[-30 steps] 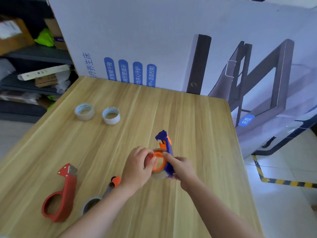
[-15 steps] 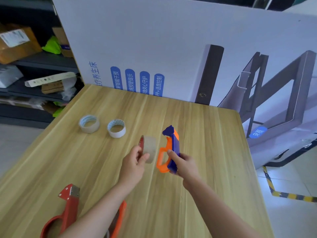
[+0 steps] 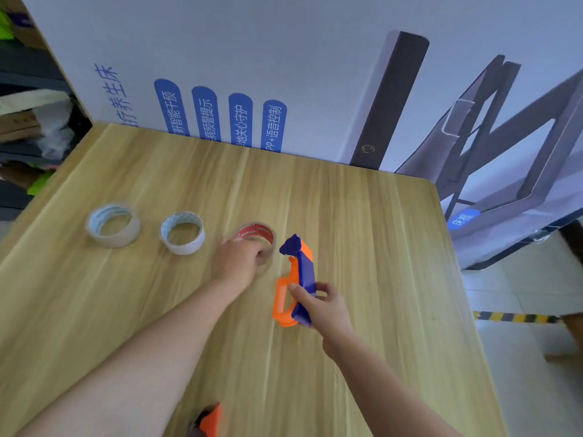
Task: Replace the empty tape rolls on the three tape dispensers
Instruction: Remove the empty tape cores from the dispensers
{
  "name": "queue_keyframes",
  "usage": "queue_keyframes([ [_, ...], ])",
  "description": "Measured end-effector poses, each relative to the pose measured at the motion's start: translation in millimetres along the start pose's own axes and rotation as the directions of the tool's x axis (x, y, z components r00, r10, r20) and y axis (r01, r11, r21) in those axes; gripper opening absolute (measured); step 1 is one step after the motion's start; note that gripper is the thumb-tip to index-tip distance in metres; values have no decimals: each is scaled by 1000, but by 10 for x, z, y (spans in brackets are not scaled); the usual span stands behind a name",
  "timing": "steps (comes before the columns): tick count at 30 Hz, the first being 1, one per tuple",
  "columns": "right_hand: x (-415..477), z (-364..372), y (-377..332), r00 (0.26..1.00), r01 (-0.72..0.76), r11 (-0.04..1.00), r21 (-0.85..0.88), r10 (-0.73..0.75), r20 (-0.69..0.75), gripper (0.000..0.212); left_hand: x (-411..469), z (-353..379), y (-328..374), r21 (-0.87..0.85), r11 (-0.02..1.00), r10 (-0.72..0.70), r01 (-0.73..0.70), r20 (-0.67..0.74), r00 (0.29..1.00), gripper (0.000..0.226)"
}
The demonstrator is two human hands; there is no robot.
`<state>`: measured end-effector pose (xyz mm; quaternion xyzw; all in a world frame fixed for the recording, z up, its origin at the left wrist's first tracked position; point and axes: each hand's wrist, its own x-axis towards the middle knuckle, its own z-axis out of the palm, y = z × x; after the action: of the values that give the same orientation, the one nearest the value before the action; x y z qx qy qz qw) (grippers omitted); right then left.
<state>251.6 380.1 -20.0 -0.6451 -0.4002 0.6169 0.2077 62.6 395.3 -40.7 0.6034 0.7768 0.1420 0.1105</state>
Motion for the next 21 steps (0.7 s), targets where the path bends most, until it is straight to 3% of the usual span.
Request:
queue_keyframes([
  [5,52,-8,84,1000,-22,1000,15,22,-7,40,154,214,-25,91,996,-4,-5,101,995,13],
  [7,43,-20,100,1000,-17,999,30,17,-5,39,111,240,-38,112,991,65,-72,66,996,16],
  [9,22,-27,107,1000,-18,999,50,18,-5,39,-8,216,15,-81,993,79,-86,-85,993,17],
  [10,8,-26,108,1000,-18,998,60,18,-6,40,-98,186,63,-265,963,19,-43,-93,996,16],
  [12,-31,-29,112,1000,-7,996,85,7,-1,40,-337,136,161,-593,798,-66,107,91,994,17],
  [13,-60,-38,117,1000,4,996,94,-4,1,40,-477,118,206,-666,728,-46,162,188,981,21],
  [14,-94,-52,127,1000,17,995,95,-17,2,40,-618,118,234,-685,706,-20,178,232,973,26],
  [16,-193,-100,167,999,43,997,70,-44,13,42,-867,133,260,-662,737,-17,139,188,982,32],
  [21,-607,-242,401,991,73,997,19,-75,111,51,-1425,80,514,-635,749,-192,189,65,979,20],
])
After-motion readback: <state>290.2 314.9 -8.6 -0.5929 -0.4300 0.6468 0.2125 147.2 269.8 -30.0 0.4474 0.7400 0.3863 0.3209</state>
